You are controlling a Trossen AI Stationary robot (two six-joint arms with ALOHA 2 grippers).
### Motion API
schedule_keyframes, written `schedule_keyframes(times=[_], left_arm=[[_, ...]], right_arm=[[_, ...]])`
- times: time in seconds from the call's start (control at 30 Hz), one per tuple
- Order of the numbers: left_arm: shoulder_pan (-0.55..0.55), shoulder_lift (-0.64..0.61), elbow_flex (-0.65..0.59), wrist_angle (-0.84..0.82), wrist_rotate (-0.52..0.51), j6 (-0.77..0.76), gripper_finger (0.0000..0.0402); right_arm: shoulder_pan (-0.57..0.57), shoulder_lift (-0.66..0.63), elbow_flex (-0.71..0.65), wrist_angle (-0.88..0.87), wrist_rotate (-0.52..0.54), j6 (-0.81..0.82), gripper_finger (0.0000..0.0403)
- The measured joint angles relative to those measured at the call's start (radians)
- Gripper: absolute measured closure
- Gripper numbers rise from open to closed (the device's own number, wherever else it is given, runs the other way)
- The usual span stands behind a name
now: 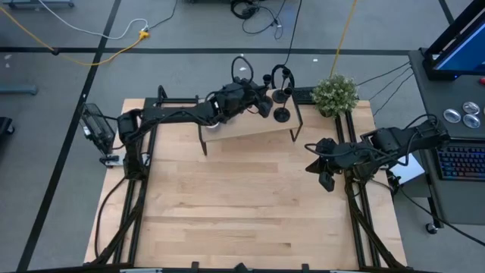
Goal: Pick & Place candle stick holders
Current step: Put the black candle holder on the shelf
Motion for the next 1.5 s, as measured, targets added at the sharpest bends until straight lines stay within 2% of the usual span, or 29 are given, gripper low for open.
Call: schedule_keyframes(times=[0.23, 0.7, 0.77, 0.9, 1.5], left_arm=[[0.012, 0.041, 0.0, 0.028, 0.011, -0.02, 0.0391], [0.011, 0.047, 0.001, 0.016, 0.009, -0.024, 0.0391], [0.015, 0.047, 0.001, 0.014, 0.037, -0.027, 0.039], [0.024, 0.047, 0.001, 0.0, 0.083, -0.027, 0.036], [0.015, 0.023, 0.001, -0.019, 0.021, 0.037, 0.0205]], right_arm=[[0.0, -0.005, 0.0, -0.001, -0.002, 0.004, 0.0403], [0.0, -0.011, 0.0, -0.007, -0.002, 0.001, 0.0403], [0.0, -0.011, 0.0, -0.007, -0.002, 0.001, 0.0403], [0.0, -0.011, 0.0, -0.008, -0.002, 0.001, 0.0403], [0.0, -0.01, 0.0, -0.007, -0.007, 0.0, 0.0403]])
